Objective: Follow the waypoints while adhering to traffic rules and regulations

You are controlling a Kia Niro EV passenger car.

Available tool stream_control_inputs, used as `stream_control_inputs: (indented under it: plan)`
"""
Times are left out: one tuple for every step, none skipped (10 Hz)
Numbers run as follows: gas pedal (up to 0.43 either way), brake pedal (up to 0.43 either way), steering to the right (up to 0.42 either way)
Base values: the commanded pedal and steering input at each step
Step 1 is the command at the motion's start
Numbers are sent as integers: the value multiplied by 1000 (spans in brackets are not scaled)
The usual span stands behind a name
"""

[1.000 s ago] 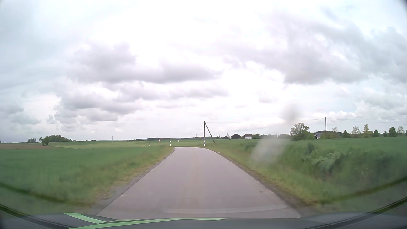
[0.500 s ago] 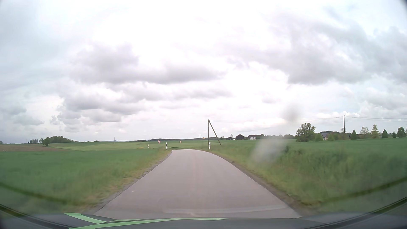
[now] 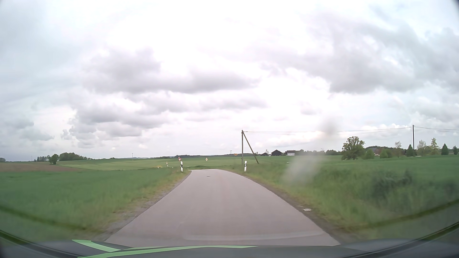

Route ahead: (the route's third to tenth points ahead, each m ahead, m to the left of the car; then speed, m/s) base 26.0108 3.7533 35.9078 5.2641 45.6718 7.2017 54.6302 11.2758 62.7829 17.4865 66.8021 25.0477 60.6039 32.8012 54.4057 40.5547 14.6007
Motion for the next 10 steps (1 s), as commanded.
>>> stream_control_inputs:
  plan:
    - [0, 37, -18]
    - [0, 49, -18]
    - [0, 61, -18]
    - [0, 73, -18]
    - [0, 79, -19]
    - [0, 91, -20]
    - [0, 104, -20]
    - [0, 110, -20]
    - [0, 116, -20]
    - [0, 122, -20]
